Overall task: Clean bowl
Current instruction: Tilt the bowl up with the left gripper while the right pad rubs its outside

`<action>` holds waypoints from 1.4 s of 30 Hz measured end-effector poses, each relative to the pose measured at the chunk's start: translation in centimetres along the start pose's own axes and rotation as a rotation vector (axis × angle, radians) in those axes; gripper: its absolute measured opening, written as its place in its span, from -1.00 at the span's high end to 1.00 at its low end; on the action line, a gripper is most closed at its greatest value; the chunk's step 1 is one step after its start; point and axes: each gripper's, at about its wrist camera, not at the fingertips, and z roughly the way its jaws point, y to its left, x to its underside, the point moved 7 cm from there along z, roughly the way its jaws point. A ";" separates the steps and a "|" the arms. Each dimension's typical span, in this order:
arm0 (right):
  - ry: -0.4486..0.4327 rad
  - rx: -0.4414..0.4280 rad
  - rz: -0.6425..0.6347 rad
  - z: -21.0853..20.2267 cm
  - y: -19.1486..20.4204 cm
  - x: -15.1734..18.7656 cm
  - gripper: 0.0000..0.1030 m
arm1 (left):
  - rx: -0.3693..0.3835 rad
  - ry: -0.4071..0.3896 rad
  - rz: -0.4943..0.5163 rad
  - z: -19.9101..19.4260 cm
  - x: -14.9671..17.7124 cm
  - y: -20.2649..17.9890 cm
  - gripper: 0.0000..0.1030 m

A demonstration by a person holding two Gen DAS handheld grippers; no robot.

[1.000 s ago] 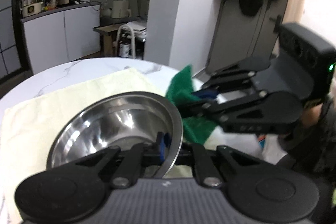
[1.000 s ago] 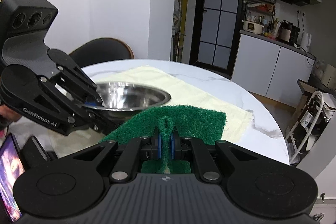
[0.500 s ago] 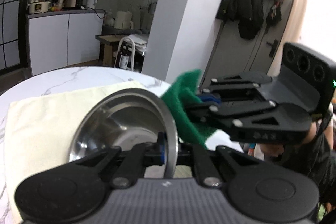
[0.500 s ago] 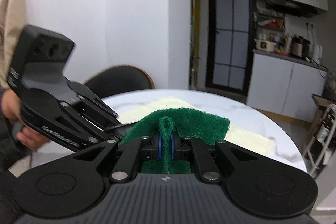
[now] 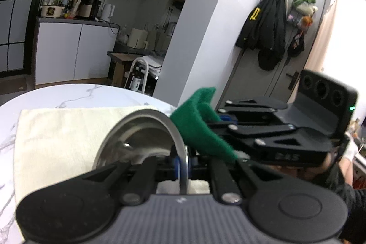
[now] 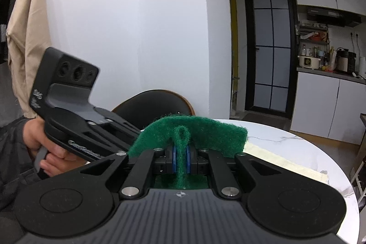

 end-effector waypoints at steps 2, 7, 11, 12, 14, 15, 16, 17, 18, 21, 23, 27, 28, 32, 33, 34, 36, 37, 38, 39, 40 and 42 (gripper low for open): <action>0.001 0.026 0.013 0.2 -0.8 0.1 0.81 | 0.026 -0.020 -0.026 -0.3 0.0 0.3 0.86; 0.031 0.082 0.025 0.9 -2.0 0.9 0.81 | 0.076 -0.046 -0.079 -0.5 0.0 0.8 0.84; 0.037 0.092 0.008 1.1 -1.5 1.0 0.81 | 0.063 -0.041 -0.071 -0.2 0.0 1.0 0.84; 0.034 0.091 0.004 1.0 -1.1 1.0 0.81 | 0.064 -0.044 -0.079 -0.2 -0.1 1.0 0.84; 0.020 0.076 -0.001 0.8 -0.7 0.8 0.81 | 0.072 -0.054 -0.097 -0.2 -0.2 1.2 0.84; 0.013 0.075 -0.006 0.8 -0.5 0.6 0.81 | 0.083 -0.061 -0.107 -0.2 -0.3 1.3 0.84; -0.004 0.078 -0.020 0.7 -0.2 0.4 0.81 | 0.095 -0.071 -0.121 -0.4 -0.3 1.4 0.85; -0.014 0.080 -0.029 0.5 0.0 0.4 0.81 | 0.108 -0.081 -0.134 -0.5 -0.4 1.6 0.86; -0.034 0.081 -0.044 0.2 0.4 0.2 0.81 | 0.120 -0.091 -0.148 -0.7 -0.5 1.7 0.86; -0.054 0.077 -0.037 0.0 0.4 -0.2 0.81 | 0.165 -0.112 -0.202 -0.8 -0.5 2.2 0.86; -0.056 0.083 -0.028 -0.2 -0.1 -0.2 0.81 | 0.202 -0.124 -0.253 -0.8 -0.4 2.8 0.86; -0.040 0.152 -0.041 0.2 -1.1 0.3 0.81 | 0.255 -0.148 -0.333 -0.8 -0.3 3.9 0.86; -0.036 0.167 -0.041 0.3 -1.4 0.4 0.81 | 0.265 -0.156 -0.349 -0.8 -0.3 4.0 0.86; -0.001 0.211 -0.037 1.2 -2.2 1.1 0.81 | 0.301 -0.166 -0.384 -0.6 -0.2 4.2 0.83; 0.005 0.214 -0.037 1.3 -2.3 1.2 0.81 | 0.305 -0.163 -0.387 -0.5 -0.1 4.2 0.83; 0.014 0.217 -0.037 1.6 -2.3 1.4 0.81 | 0.309 -0.160 -0.389 -0.3 0.0 4.2 0.82; 0.022 0.223 -0.036 1.9 -2.4 1.6 0.81 | 0.311 -0.157 -0.390 -0.3 0.0 4.2 0.83; 0.010 0.225 -0.035 1.9 -2.3 1.4 0.81 | 0.308 -0.159 -0.389 -0.3 0.0 4.2 0.83; -0.002 0.227 -0.033 1.8 -2.2 1.1 0.81 | 0.305 -0.160 -0.389 -0.3 0.0 4.2 0.83; -0.017 0.225 -0.037 1.6 -2.0 0.9 0.81 | 0.304 -0.164 -0.392 -0.4 -0.1 4.3 0.83; -0.032 0.221 -0.044 1.4 -1.6 0.7 0.81 | 0.303 -0.167 -0.396 -0.5 -0.1 4.3 0.83; -0.068 0.201 -0.063 0.8 -0.6 0.1 0.81 | 0.297 -0.172 -0.400 -0.5 -0.2 4.3 0.83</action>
